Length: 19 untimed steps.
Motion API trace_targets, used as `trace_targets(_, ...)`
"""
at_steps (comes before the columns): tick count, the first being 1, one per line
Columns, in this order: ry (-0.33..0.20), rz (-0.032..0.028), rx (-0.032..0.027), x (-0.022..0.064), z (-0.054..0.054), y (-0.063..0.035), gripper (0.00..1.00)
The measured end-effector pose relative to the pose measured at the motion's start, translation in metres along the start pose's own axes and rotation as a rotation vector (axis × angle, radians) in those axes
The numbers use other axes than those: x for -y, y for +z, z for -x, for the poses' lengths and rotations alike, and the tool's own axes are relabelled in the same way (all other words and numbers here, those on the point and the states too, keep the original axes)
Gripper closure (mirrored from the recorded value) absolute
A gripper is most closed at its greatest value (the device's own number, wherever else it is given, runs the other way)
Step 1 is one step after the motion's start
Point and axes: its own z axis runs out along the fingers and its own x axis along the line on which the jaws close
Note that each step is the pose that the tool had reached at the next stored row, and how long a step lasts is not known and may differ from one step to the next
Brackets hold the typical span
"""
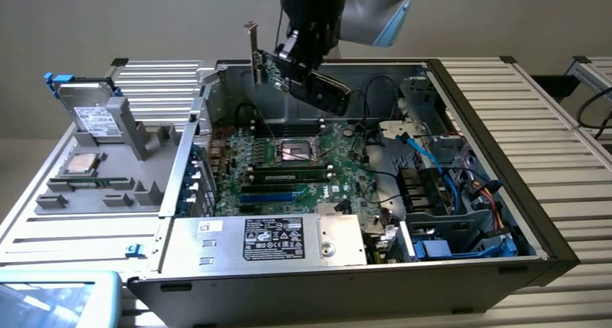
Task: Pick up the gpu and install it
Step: 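Insert the gpu into the slot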
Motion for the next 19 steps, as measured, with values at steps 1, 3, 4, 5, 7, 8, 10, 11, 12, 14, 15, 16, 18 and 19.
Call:
trace_targets(1, -0.017, 0.0010, -0.0008, 0.0000, 0.0000, 0.0000, 0.72)
trace_targets(3, -0.050, 0.0030, -0.0024, 0.0000, 0.0000, 0.0000, 0.72)
trace_targets(4, -0.067, 0.0042, -0.0033, 0.0000, 0.0000, 0.0000, 0.72)
trace_targets(5, -0.083, 0.0055, -0.0045, 0.0000, 0.0000, 0.0000, 0.72)
trace_targets(7, -0.117, 0.0083, -0.0074, 0.0000, 0.0000, 0.0000, 0.72)
trace_targets(8, -0.134, 0.0097, -0.0090, 0.0000, 0.0000, 0.0000, 0.72)
trace_targets(10, -0.170, 0.0119, -0.0121, 0.0000, 0.0000, 0.0000, 0.72)
trace_targets(11, -0.189, 0.0130, -0.0136, 0.0000, 0.0000, 0.0000, 0.72)
trace_targets(12, -0.206, 0.0140, -0.0150, 0.0000, 0.0000, 0.0000, 0.72)
trace_targets(14, -0.243, 0.0161, -0.0179, 0.0000, 0.0000, 0.0000, 0.72)
trace_targets(15, -0.261, 0.0172, -0.0194, 0.0000, 0.0000, 0.0000, 0.72)
trace_targets(16, -0.279, 0.0182, -0.0208, 0.0000, 0.0000, 0.0000, 0.72)
trace_targets(18, -0.316, 0.0205, -0.0238, 0.0000, 0.0000, 0.0001, 0.72)
trace_targets(19, -0.333, 0.0218, -0.0255, 0.0000, 0.0000, 0.0000, 0.72)
